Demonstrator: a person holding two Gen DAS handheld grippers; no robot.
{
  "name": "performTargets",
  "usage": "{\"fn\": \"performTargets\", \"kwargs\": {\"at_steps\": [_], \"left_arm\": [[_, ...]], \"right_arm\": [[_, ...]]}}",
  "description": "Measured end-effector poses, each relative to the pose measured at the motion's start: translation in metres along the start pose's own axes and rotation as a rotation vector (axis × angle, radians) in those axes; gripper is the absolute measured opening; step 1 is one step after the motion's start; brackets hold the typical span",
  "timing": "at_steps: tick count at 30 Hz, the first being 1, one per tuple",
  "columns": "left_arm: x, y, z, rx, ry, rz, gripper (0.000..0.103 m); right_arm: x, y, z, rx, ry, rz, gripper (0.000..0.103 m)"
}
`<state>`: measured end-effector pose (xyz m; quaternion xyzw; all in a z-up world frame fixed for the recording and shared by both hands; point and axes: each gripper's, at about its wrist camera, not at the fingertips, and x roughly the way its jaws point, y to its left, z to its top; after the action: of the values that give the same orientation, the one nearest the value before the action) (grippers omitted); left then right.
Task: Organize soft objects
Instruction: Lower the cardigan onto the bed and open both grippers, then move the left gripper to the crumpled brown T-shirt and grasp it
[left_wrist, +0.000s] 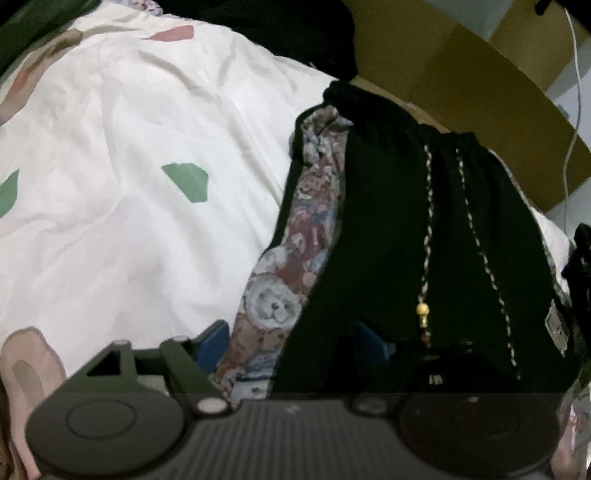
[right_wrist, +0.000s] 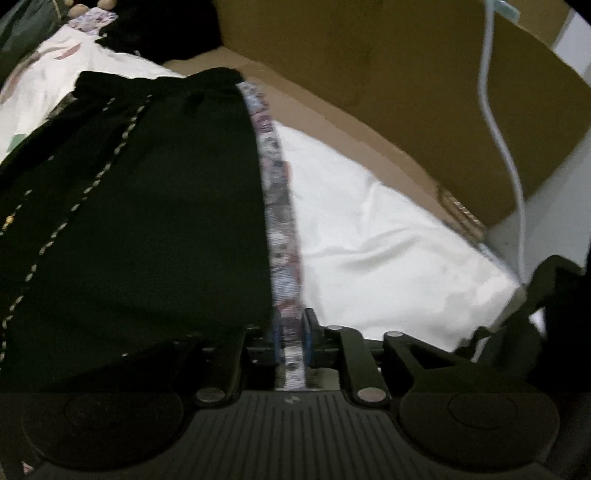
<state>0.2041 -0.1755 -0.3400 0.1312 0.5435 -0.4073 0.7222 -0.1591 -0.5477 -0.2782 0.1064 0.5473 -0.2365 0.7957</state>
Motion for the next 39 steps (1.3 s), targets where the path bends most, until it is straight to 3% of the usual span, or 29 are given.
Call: {"fn": "performTargets", "kwargs": {"at_steps": [6, 8, 10, 14, 18, 23, 26, 32, 39], "left_arm": [[0.022, 0.013, -0.008, -0.033, 0.089, 0.034, 0.082], [0.023, 0.015, -0.010, -0.035, 0.077, 0.015, 0.086], [0.021, 0.013, -0.008, -0.023, 0.084, 0.031, 0.085], [-0.002, 0.010, -0.010, 0.011, 0.061, 0.049, 0.085], [-0.049, 0.020, -0.020, 0.007, -0.024, 0.009, 0.085], [-0.108, 0.041, -0.025, -0.050, -0.125, 0.030, 0.086], [-0.148, 0.052, -0.021, -0.038, -0.188, 0.083, 0.086], [-0.235, 0.085, -0.024, -0.074, -0.287, 0.181, 0.092], [-0.282, 0.141, -0.077, -0.172, -0.299, 0.301, 0.092]], "right_arm": [[0.028, 0.001, -0.016, -0.001, 0.089, 0.020, 0.022], [0.031, 0.000, -0.017, -0.015, 0.088, 0.016, 0.022], [0.026, 0.001, -0.013, -0.036, 0.094, -0.065, 0.024], [0.003, 0.005, -0.006, -0.063, 0.063, -0.058, 0.026], [-0.032, 0.016, 0.003, -0.144, 0.017, -0.003, 0.026], [-0.084, 0.039, 0.033, -0.227, -0.065, 0.042, 0.026], [-0.128, 0.061, 0.059, -0.257, -0.161, 0.071, 0.027], [-0.199, 0.110, 0.105, -0.349, -0.303, 0.181, 0.039], [-0.233, 0.192, 0.149, -0.495, -0.322, 0.288, 0.043]]}}
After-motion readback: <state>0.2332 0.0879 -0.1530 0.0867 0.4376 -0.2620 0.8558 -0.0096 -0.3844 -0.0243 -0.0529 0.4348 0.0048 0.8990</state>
